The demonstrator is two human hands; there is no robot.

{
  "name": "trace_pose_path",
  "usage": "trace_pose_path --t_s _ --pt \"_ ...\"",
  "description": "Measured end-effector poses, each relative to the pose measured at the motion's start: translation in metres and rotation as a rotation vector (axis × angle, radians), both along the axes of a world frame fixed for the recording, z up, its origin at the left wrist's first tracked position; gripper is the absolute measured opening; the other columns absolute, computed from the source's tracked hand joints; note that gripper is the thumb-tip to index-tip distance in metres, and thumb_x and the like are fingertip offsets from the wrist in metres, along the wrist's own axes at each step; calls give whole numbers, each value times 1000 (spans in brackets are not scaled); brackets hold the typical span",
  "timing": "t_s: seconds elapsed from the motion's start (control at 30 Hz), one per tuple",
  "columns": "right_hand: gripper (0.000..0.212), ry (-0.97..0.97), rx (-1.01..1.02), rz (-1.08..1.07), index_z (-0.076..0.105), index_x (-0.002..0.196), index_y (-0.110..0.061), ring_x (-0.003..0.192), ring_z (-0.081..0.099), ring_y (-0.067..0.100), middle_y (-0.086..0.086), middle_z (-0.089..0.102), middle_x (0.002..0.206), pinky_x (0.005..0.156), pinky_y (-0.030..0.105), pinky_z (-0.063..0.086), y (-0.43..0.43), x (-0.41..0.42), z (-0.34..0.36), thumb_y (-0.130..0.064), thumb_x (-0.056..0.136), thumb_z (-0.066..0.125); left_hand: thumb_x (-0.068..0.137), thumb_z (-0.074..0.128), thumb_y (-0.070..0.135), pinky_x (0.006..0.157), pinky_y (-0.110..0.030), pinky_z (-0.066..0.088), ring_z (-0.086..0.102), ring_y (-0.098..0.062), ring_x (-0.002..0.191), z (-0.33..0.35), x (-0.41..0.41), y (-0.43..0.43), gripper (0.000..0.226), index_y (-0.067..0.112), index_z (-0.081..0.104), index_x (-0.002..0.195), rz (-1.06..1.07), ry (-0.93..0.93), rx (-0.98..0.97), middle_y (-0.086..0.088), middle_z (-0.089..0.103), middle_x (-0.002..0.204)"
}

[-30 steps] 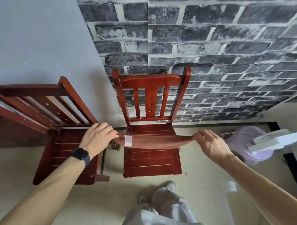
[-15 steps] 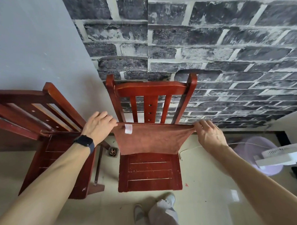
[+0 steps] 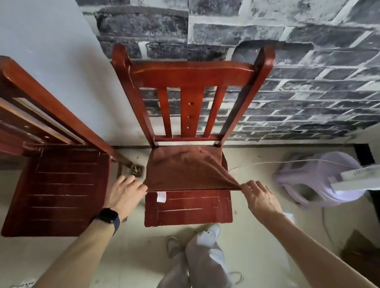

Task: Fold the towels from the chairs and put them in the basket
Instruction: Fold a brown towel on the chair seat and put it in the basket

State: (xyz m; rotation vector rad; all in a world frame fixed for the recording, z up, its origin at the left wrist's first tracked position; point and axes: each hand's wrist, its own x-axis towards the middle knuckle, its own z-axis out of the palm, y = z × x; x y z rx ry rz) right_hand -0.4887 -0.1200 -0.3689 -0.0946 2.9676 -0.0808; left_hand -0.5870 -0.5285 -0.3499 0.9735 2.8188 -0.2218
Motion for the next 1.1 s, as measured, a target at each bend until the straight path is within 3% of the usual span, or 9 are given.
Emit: trace_pose_path --t_s 0.2,0.27,0.33,0.47,0.63,0.77,0.87,0.93,1.1 --pt "32 -213 -28 -38 68 92 -14 72 63 29 4 63 81 55 37 54 -18 82 -81 -5 67 85 58 90 21 65 -39 39 60 -25 69 -90 73 -5 21 21 69 60 37 -256 -110 3 61 63" --pt "16 -243 -39 -21 69 94 -14 73 64 31 5 63 82 56 39 56 -20 103 -99 -7 78 69 57 89 23 62 -38 43 61 -24 67 -108 94 -9 21 22 68 58 51 -335 -158 5 61 60" --pt "26 -298 -58 -22 69 93 -13 72 64 32 6 62 81 55 40 57 -21 118 -109 -17 84 44 61 89 30 61 -37 47 61 -22 67 -118 109 -11 20 24 70 59 82 -423 -178 6 62 61" --pt "29 -434 -95 -98 68 104 -11 87 64 35 10 64 95 70 44 56 -25 121 -116 -14 91 42 92 61 36 79 -35 48 62 -21 95 -121 115 -8 16 27 74 97 191 -518 -104 7 71 95" --pt "8 -371 -341 -435 68 94 -2 82 64 38 16 67 88 71 35 48 -26 72 -121 -3 88 62 89 68 36 75 -29 51 66 -17 92 -125 77 -2 17 25 72 101 731 -747 296 7 72 96" --pt "17 -357 -606 -816 67 103 -12 84 56 21 5 65 91 74 26 36 -22 23 -128 -24 93 62 81 78 39 86 -24 48 65 -6 87 -141 28 3 10 36 68 83 1143 -986 722 20 72 80" --pt "28 -280 -779 -985 67 104 -15 87 60 23 4 67 94 77 29 41 -19 -7 -148 -37 87 64 77 78 47 98 -34 49 68 -14 103 -166 0 9 29 28 74 99 1248 -1023 934 7 76 104" --pt "37 -200 -893 -1079 66 101 -19 83 61 21 3 68 92 76 32 46 -20 -26 -163 -47 77 64 87 73 38 96 -32 48 67 -14 104 -185 -15 17 20 26 70 102 1307 -1021 1042 6 73 107" --pt "20 -67 -962 -1119 65 107 -17 74 59 11 5 69 96 65 22 46 -19 -67 -200 -33 94 64 82 74 51 97 -40 53 68 -17 107 -224 -48 35 19 40 72 96 1348 -871 1149 11 74 108"
